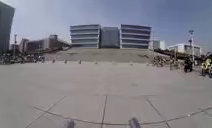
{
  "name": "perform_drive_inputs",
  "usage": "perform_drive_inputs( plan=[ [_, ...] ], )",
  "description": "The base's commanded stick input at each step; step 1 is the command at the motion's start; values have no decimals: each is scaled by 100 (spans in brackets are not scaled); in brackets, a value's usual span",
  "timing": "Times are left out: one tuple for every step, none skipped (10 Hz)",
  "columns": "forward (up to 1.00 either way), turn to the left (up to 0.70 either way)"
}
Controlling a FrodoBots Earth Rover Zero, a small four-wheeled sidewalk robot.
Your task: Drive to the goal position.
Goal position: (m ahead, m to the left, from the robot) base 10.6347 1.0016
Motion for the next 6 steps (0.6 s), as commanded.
perform_drive_inputs(
  plan=[
    [100, 0],
    [100, 0],
    [100, 0],
    [100, 0],
    [100, -6],
    [100, -27]
  ],
)
